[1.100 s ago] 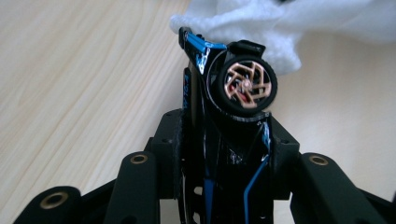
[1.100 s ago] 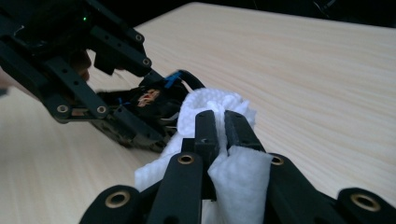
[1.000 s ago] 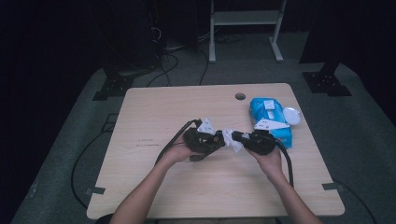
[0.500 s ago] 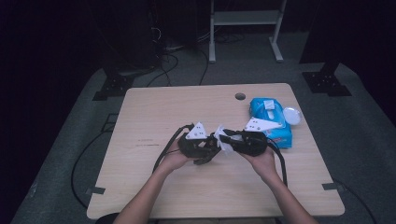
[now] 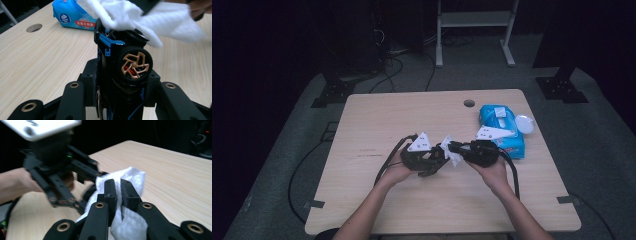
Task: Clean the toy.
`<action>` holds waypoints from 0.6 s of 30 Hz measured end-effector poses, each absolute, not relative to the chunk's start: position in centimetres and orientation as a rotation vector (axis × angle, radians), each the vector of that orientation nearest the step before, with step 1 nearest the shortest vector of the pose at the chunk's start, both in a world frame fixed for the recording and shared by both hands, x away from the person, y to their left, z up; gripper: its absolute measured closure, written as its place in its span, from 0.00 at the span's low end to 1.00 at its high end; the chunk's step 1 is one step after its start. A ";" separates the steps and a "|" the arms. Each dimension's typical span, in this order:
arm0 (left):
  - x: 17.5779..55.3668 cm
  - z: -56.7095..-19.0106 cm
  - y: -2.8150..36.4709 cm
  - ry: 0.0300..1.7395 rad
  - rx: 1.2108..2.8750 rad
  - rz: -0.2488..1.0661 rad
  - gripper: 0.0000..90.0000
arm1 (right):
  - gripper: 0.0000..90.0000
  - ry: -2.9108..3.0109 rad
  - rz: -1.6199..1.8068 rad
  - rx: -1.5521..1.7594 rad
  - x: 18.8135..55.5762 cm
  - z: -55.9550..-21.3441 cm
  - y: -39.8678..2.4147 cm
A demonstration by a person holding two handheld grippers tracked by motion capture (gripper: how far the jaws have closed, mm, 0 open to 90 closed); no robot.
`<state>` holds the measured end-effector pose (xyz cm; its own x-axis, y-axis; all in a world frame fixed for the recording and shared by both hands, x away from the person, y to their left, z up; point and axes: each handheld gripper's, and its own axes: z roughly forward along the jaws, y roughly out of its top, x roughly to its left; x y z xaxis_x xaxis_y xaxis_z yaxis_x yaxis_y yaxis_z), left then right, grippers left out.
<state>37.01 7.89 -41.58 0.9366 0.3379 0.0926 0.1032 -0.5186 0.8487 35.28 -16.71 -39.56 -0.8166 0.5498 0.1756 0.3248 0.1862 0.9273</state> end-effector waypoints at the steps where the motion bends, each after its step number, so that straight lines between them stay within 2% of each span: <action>1: 37.0 -41.6 8.0 0.314 2.109 0.302 0.63 | 0.93 2.254 1.689 0.865 35.4 -39.6 -17.0; 6: 36.8 -41.6 7.6 0.303 2.110 0.306 0.63 | 0.93 2.238 1.706 0.851 35.1 -38.9 -16.9; 12: 36.4 -41.4 7.2 0.291 2.107 0.310 0.63 | 0.93 2.263 1.626 0.724 33.9 -37.9 -14.4; 18: 36.7 -41.4 7.8 0.297 2.106 0.315 0.63 | 0.93 2.238 1.579 0.813 34.7 -38.8 -16.2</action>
<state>36.70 7.82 -41.42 0.9374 0.3315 0.1064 0.0867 -0.5182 0.8509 34.74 -16.17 -38.81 -0.8010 0.5921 0.0883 0.2818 0.2427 0.9283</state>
